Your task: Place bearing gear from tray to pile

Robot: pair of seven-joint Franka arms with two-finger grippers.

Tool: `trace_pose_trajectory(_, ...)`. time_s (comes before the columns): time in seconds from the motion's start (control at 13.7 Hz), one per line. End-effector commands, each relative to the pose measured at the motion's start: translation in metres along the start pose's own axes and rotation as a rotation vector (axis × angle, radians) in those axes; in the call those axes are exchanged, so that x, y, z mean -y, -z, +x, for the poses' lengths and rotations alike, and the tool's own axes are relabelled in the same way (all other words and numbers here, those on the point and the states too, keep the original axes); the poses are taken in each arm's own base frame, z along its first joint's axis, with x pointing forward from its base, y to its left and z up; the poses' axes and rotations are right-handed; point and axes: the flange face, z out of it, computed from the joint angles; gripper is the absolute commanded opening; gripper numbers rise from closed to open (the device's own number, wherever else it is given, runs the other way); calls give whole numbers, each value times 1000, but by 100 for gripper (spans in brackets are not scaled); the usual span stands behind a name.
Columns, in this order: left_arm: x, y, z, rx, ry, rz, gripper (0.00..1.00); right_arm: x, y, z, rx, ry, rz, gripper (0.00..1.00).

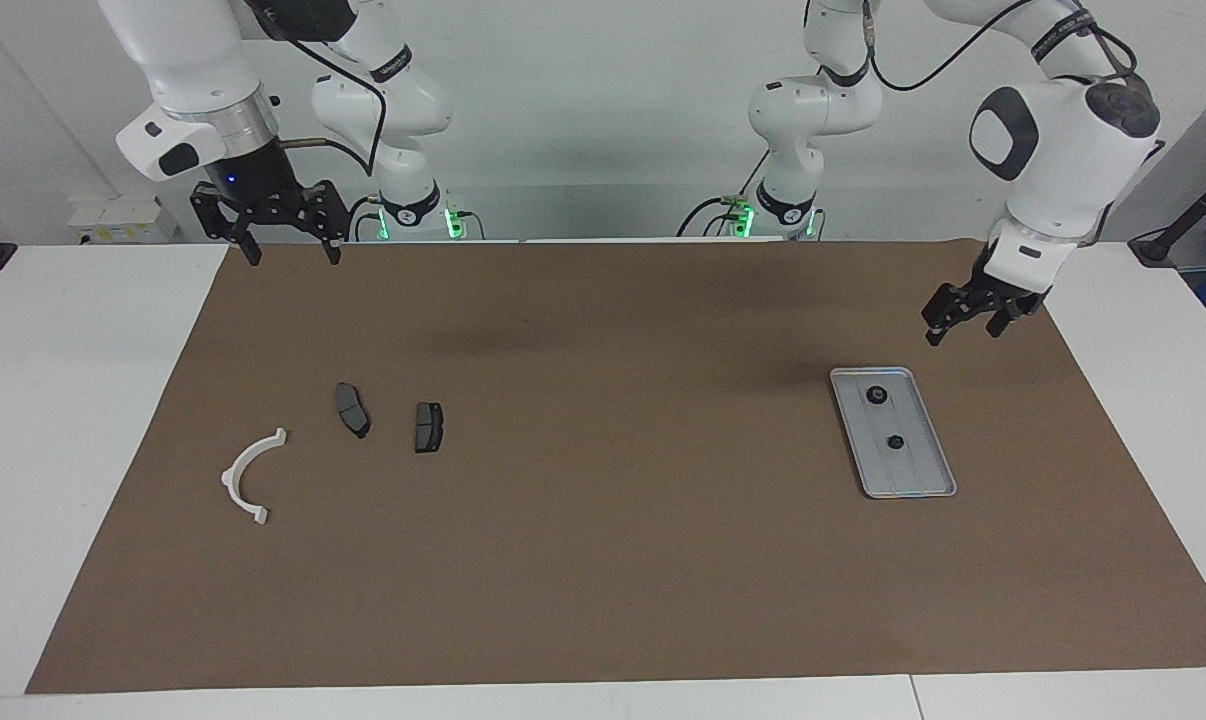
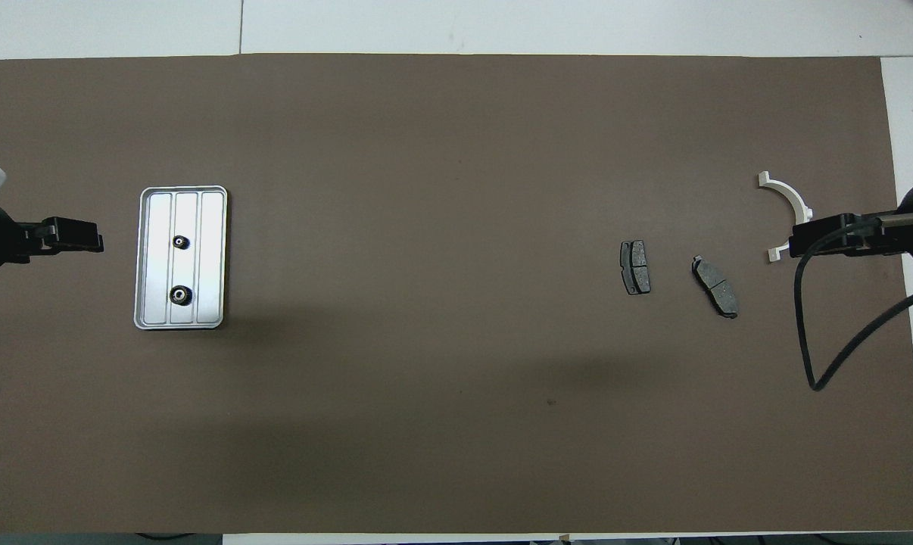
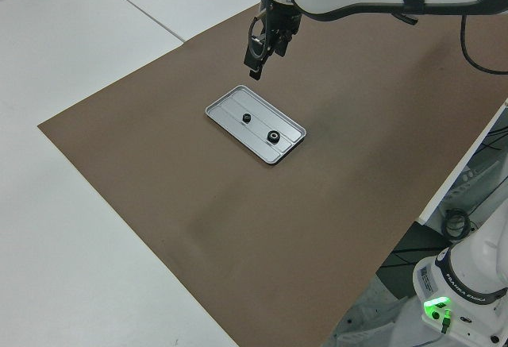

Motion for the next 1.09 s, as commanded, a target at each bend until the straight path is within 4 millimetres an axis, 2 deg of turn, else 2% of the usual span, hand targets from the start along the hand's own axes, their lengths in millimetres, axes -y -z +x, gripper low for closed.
trace_pose_trajectory(0.0,-4,-62,-8,14,-14,-9,94,-5,4,-4,7,20,18,100)
trace_pose_trajectory(0.07,-7,-76,-8,23,-19,-9,91,-3,5,-4,6,24,18,100)
trace_pose_trajectory(0.29,-10,-111,-5,66,-6,-7,71,-5,5,-5,7,19,18,100)
trace_pose_trajectory(0.36,-16,-121,-5,83,11,-6,68,-5,5,-5,7,17,18,100)
trace_pose_trajectory(0.51,-23,-131,-7,98,58,-2,61,-5,5,-6,7,19,18,100)
trace_pose_trajectory(0.8,-27,-151,-22,114,49,-1,60,2,5,-6,10,27,18,100)
trace_pose_trajectory(1.02,-21,-156,-25,118,54,0,58,1,4,-7,19,28,18,100)
